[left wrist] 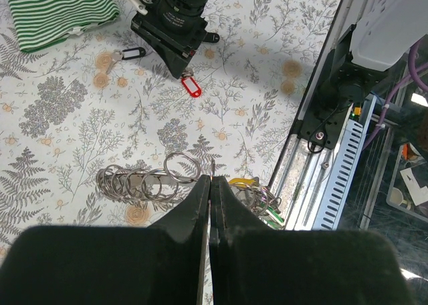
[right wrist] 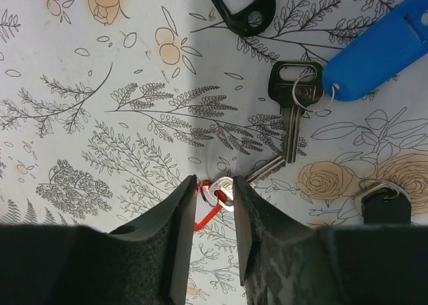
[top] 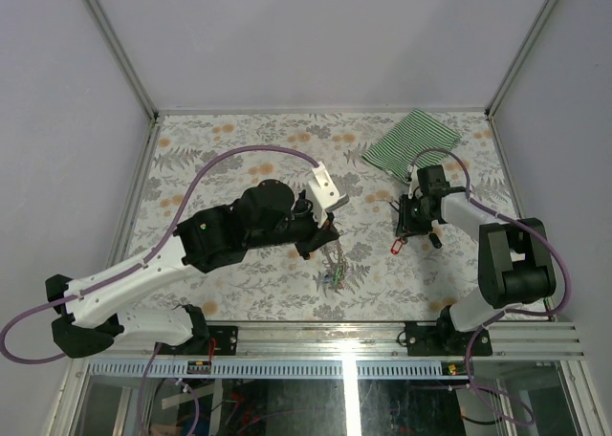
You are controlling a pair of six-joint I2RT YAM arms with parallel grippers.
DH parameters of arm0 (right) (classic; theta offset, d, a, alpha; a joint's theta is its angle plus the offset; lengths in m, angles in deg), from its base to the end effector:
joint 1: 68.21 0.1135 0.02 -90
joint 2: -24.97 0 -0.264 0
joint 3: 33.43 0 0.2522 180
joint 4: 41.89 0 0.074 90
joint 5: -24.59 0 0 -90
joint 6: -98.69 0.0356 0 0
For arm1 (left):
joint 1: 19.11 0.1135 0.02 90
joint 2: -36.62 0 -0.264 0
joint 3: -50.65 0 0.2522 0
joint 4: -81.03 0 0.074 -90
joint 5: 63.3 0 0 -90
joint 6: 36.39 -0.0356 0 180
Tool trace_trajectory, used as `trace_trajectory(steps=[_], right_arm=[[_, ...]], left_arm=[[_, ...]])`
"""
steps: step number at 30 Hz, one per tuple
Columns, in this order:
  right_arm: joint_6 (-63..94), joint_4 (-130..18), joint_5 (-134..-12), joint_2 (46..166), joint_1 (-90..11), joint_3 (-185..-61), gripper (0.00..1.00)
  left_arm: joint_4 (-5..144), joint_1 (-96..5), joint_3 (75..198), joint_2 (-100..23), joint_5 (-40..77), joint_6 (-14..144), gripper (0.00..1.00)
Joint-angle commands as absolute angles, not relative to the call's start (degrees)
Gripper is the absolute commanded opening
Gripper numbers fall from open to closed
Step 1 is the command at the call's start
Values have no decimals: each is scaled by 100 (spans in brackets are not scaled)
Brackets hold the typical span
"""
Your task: Put the keys on the keyring
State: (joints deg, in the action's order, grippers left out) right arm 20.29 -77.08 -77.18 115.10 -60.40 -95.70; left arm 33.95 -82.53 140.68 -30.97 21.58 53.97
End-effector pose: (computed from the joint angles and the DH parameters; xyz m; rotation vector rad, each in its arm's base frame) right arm 0.2892 0.0470 0.1626 0.0225 2.6880 0.3816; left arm 0.1099 -0.2267 0.4082 1.1442 1.7503 -0.7877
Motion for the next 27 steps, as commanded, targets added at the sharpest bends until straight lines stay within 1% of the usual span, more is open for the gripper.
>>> trace_trajectory(steps=[1,4,7,8,12,14,16,21,27], right_arm=[[1933,-7657,-7885,11607,-6065,-9739,33],[1931,-7665,-7922,11635,-6068,-9743,30],[1918,-7698,-7947,11632,-6071,-9755,28],[1915,-7707,-7947,11606,-6067,-9754,29],[1911,-7734,-7965,11456,-6065,-9754,39],[1917,-7757,-7965,11341,-6067,-9752,39],[1915,-7790,-8000,11270,-6070,-9763,39],[1879,-7894,-8223,11304,-6073,-9786,32],[1816,-7982,-8206,11299,-6066,-9759,32]], left_arm=[[3673,-8299,14385,-3075,2068,5361,0],[3663,-8298,14393,-3095,2055,5361,0],[3643,-8299,14413,-3113,2055,5349,0],[3634,-8300,14421,-3119,2056,5347,0],[3628,-8296,14431,-3130,2040,5347,0],[3624,-8296,14432,-3131,2038,5348,0],[3624,-8300,14432,-3143,2034,5347,0],[3624,-8294,14431,-3163,2020,5348,0],[3624,-8292,14444,-3194,1994,5352,0]])
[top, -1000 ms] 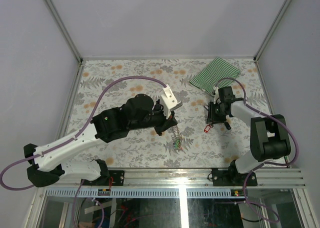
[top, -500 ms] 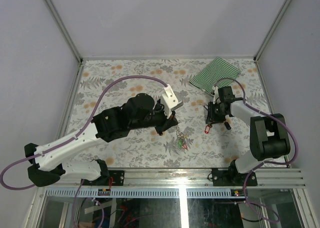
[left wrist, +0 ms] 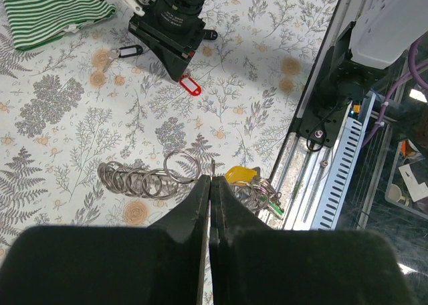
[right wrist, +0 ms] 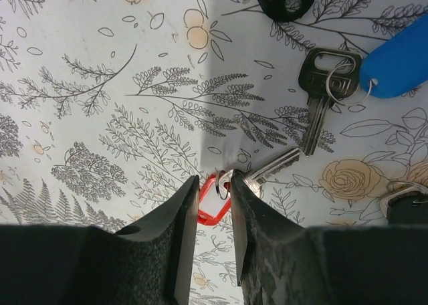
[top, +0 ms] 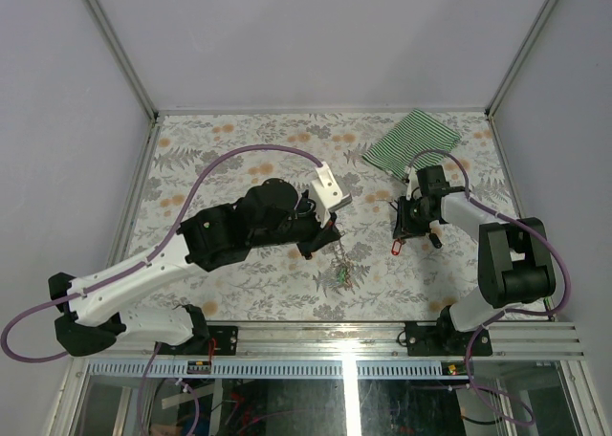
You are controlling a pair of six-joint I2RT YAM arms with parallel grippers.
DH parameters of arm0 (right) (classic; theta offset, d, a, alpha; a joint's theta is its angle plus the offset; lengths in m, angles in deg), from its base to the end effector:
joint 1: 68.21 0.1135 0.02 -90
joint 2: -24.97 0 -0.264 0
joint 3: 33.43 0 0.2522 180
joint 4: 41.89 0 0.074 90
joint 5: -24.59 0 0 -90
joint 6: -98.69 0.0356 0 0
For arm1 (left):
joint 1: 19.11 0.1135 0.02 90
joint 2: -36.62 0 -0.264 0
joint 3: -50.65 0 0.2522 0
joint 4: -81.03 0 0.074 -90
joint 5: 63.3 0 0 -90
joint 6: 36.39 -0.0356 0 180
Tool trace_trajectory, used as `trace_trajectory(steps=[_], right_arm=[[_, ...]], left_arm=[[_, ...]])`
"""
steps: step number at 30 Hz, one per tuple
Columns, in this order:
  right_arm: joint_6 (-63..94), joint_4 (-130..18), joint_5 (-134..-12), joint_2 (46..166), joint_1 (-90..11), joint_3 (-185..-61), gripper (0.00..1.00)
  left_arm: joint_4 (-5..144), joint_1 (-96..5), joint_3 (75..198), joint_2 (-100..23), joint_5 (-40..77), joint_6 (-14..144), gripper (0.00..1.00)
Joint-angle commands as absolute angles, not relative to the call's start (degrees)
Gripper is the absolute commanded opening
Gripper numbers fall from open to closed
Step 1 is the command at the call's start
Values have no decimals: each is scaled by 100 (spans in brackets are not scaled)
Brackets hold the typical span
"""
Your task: Put the keys on the keyring
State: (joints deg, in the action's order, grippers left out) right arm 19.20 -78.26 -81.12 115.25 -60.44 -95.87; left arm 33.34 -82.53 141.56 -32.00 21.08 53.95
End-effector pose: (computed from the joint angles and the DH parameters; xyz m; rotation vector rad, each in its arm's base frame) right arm 0.2874 0.0489 0.1622 -0.0207 2.7048 0.4666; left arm 0.1114 -0.2305 0.4081 1.1569 1.7600 -0.7906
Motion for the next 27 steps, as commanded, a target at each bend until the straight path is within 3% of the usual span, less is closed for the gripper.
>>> trace_trajectory(steps=[1,8,19,27], right_arm=[[1807,-7994,-8184,11302,-6071,-9766,32],[1784,-8071,-8068,11337,-6070,-9817,25],[1738,-8031,-8106,11212,-6065,-9801,7],[1648,-7778,-8207,10453,-6065,-9741,0]], left_arm=[[3624,-8294,14443,-3197,1997,5353,0],[3624,-8295,14457,-3203,1998,5357,0],[3629,-8300,14482,-3228,1987,5349,0],[3665,-8298,14426,-3126,1951,5220,0]])
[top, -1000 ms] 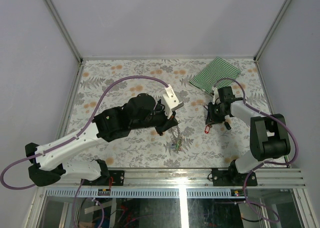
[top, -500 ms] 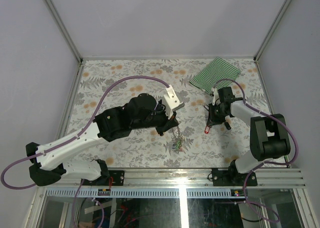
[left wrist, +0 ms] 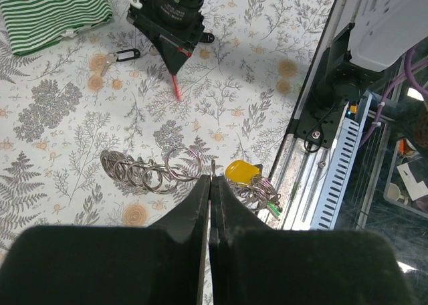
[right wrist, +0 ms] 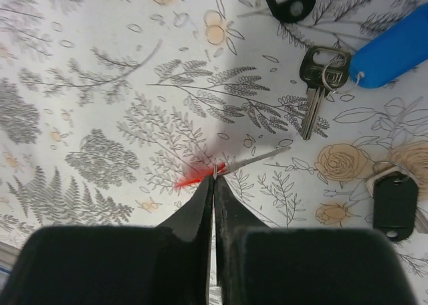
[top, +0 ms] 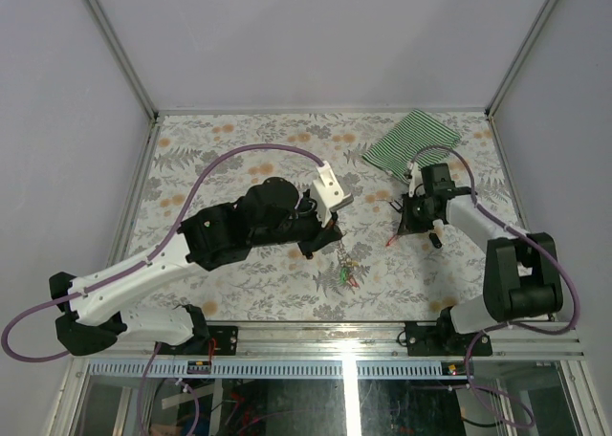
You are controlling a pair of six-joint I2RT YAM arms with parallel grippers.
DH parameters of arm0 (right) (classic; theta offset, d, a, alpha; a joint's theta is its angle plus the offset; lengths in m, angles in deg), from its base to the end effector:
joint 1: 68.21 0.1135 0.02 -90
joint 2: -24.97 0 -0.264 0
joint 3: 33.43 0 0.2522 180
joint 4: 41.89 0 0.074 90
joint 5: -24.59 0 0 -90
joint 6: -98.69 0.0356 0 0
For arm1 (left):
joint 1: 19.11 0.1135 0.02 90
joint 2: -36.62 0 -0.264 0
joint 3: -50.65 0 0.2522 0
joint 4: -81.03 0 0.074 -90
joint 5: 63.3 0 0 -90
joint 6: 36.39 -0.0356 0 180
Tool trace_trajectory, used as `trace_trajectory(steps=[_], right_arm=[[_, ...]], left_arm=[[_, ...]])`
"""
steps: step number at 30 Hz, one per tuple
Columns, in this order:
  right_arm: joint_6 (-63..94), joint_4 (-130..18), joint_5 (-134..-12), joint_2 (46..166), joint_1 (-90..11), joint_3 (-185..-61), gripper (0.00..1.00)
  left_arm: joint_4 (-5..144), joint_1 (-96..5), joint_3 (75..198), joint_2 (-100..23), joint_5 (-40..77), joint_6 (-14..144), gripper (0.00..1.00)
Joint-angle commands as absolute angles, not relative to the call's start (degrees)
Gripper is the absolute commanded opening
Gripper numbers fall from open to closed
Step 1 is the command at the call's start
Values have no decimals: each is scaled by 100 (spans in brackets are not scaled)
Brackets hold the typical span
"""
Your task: Put the keys on the keyring
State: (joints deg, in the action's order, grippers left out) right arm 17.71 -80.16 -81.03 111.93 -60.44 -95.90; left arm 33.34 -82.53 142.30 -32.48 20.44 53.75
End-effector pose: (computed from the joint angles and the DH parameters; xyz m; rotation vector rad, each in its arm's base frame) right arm 0.2812 0.0480 0.1763 -0.0597 2.6758 0.4576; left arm 0.1119 -0.2323 0.4104 1.1648 1.7512 -0.8010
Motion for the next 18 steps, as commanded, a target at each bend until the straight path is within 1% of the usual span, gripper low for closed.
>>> trace_trajectory(steps=[1,3,6,10,13,18], right_arm=[[1639,-7686,-8275,10244,-6067,-9710,0],[1600,-7501,-8520,9824,-6066,-9670,0],[1581,-7128,-9215,9162,-6066,-9605,0],[2081,-6016,-10091,8310,-5957,-9258,0],[2322,-5321,-10422,7777,-5833,-9088,0],[2573,-4419,-10727,7090,-5387,-9060,0]], left_arm=[[3652,-8295,14410,-3093,1974,5134,0],[3601,-8300,14393,-2997,2192,4926,0],[3804,-8299,14182,-2778,2500,4528,0],[4177,-8300,13838,-2460,2793,3996,0],[4387,-8299,13657,-2276,2955,3754,0],[4919,-8296,13079,-1833,2872,3268,0]])
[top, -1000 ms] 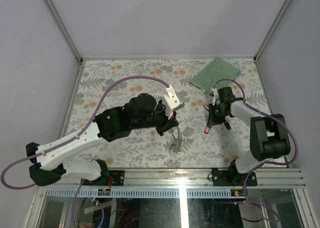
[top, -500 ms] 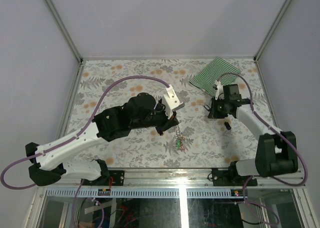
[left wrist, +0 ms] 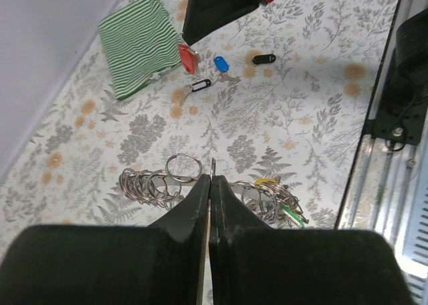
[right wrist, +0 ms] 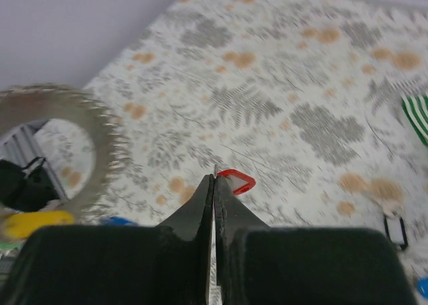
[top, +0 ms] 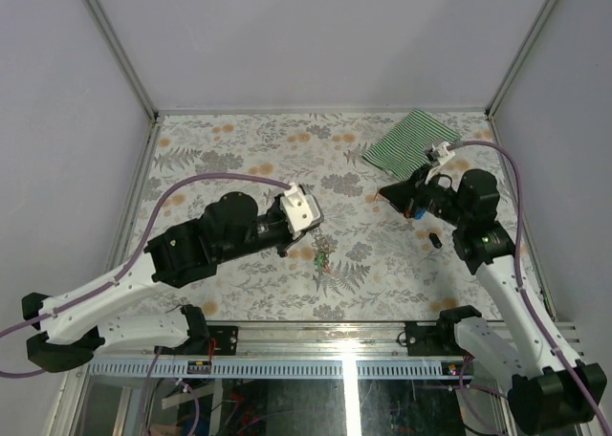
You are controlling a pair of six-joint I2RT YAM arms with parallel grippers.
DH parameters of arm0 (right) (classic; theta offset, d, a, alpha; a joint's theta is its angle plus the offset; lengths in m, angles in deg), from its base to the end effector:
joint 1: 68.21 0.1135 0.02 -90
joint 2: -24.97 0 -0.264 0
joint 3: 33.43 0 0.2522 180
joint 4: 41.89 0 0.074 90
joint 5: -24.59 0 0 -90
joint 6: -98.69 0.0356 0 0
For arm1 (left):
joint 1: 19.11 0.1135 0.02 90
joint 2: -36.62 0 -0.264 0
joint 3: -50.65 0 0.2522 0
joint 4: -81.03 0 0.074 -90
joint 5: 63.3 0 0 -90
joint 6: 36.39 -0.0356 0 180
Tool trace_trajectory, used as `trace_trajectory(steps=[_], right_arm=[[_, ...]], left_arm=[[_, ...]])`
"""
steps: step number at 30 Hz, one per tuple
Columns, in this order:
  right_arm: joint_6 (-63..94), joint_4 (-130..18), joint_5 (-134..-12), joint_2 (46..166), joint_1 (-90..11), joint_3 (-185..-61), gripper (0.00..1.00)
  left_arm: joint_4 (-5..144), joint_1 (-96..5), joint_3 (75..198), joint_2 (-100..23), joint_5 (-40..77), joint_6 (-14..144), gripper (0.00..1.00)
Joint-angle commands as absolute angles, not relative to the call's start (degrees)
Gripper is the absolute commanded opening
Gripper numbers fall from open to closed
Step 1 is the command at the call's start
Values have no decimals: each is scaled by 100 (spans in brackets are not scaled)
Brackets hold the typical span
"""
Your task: Put the keys on the keyring
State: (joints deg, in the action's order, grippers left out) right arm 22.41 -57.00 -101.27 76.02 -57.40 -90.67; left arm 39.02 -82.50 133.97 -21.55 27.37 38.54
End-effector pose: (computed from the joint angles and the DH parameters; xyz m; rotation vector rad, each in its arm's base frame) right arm 0.1988 0.0592 0.3301 -0.4292 1.7196 0.8504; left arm 0.0962 -0.1911 0.4132 1.1981 1.4806 -0.5681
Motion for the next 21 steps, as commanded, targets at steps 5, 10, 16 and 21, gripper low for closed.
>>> trace_trajectory(steps=[5,10,16,21], right_arm=[[2346,-4050,-10752,6636,-4729,-9036,0],[1846,-4178,-10804,6511,-4143,-9209,0],[660,-4371,-10494,6418,-3204,-9268,0],[-109,-4324,-10242,6447,-2504,-9269,0]], left_arm=[[5154,-8296,12741,-1514,2821,2643,0],[5258,-8297,12516,-1198,2343,1902,0],[5257,-8298,12264,-859,1476,778,0],[5259,-8295,12137,-694,1124,218,0]])
